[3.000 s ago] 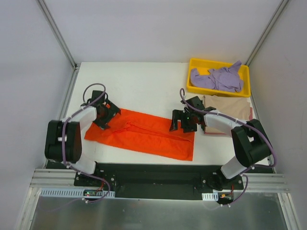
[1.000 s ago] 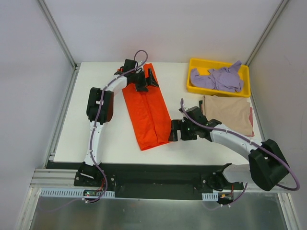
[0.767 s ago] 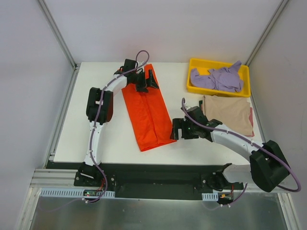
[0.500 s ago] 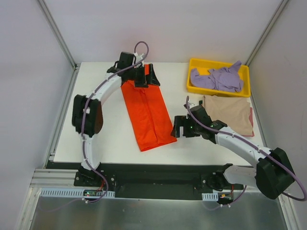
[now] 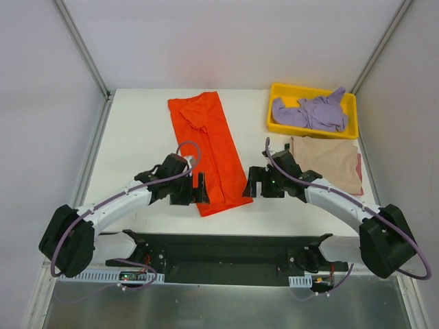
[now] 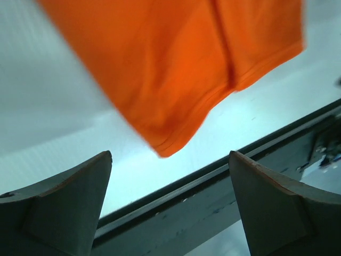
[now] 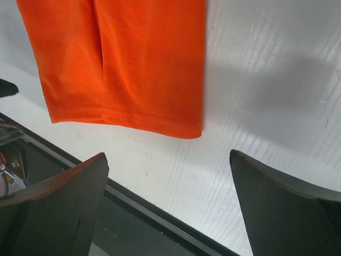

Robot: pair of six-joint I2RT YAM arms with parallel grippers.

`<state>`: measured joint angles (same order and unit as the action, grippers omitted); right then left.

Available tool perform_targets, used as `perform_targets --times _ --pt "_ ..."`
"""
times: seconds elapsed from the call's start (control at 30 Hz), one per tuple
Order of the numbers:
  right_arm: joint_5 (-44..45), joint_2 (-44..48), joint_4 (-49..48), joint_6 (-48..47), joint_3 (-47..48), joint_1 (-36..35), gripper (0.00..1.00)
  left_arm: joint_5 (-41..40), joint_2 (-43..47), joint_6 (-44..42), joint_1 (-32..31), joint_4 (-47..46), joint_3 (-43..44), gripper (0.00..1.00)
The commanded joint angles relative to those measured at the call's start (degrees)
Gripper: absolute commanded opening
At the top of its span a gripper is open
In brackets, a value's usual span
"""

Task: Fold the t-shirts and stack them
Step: Grab the bottom of the folded rectangular tshirt with both arms

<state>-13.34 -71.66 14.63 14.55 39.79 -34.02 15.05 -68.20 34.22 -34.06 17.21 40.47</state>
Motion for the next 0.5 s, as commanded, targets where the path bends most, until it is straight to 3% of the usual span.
perform_targets --times 0.0,0.07,0.33,0.47 --pt "-3.36 -1.11 -3.38 1.01 -1.2 0.09 0.99 -1.78 0.8 6.38 -1.88 -0.86 -4.42 0.86" --pt "-3.27 -1.55 -4.26 1.27 -2.08 0.18 0.99 -1.6 -0.52 7.61 -2.23 -2.0 -6.01 0.83" --pt "-1.77 -3.49 -6.72 2.59 -4.54 0.18 0.92 -3.71 -7.02 11.13 -3.81 -5.7 -8.04 0.51" --pt "-1.34 -4.19 -8.04 3.3 -5.16 0.1 0.9 -4.68 -8.78 12.36 -5.13 -6.22 -7.95 0.42"
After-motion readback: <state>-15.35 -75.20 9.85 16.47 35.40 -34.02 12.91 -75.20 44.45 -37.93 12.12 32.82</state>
